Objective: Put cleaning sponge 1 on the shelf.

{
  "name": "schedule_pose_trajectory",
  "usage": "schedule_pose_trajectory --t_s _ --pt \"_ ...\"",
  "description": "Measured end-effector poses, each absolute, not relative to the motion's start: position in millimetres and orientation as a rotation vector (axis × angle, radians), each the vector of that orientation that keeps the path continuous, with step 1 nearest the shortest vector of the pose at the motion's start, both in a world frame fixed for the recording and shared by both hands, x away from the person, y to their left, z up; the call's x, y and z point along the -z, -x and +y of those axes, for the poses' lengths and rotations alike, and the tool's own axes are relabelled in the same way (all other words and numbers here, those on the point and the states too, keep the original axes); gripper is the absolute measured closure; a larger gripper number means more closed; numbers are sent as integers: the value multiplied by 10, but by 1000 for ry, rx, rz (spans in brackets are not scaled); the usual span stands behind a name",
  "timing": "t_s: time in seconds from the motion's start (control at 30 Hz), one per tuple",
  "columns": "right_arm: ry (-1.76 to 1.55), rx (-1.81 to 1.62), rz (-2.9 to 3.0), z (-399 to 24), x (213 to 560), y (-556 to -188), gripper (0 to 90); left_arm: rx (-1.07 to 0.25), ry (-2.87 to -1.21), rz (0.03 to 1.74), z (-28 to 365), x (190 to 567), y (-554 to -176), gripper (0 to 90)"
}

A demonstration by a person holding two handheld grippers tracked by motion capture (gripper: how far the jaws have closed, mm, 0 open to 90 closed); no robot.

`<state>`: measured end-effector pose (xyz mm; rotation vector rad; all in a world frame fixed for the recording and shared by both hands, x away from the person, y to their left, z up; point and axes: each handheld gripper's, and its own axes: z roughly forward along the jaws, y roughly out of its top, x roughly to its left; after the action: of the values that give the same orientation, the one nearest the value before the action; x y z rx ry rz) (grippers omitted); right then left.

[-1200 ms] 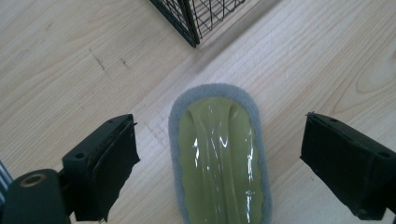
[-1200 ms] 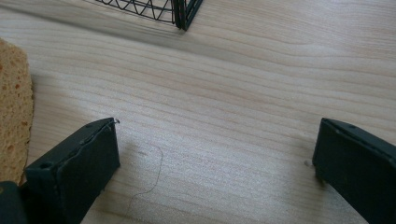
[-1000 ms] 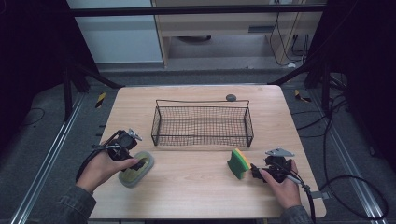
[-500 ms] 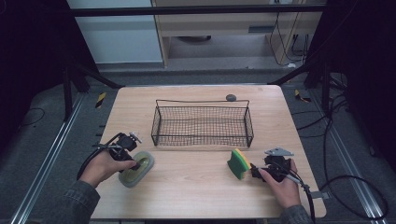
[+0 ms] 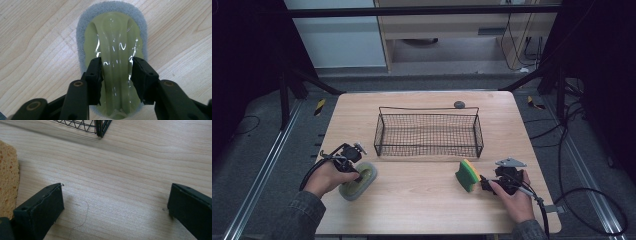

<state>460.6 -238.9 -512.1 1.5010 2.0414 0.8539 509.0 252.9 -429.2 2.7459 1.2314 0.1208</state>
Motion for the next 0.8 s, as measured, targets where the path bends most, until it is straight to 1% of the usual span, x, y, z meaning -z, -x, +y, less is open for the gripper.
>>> schedule_pose_trajectory --t_s 0.2,0.33,0.43,0.63,0.8 --pt "-1498 -853 2046 -2390 5120 -4608 7 -106 -2755 1226 2541 4303 -5088 676" --pt "-1498 -856 2044 -2389 5122 -4606 7 -118 -2757 1213 2545 4306 -5080 704" --pt "-1497 -856 2044 -2389 5122 -4606 7 -106 -2770 1194 2554 4300 -5068 706" --pt "-1496 -856 2046 -2390 5122 -4607 7 -122 -2785 1147 2558 4240 -5010 707" --pt "-1492 -861 2047 -2393 5123 -4608 7 -157 -2783 1047 2556 4068 -4922 707"
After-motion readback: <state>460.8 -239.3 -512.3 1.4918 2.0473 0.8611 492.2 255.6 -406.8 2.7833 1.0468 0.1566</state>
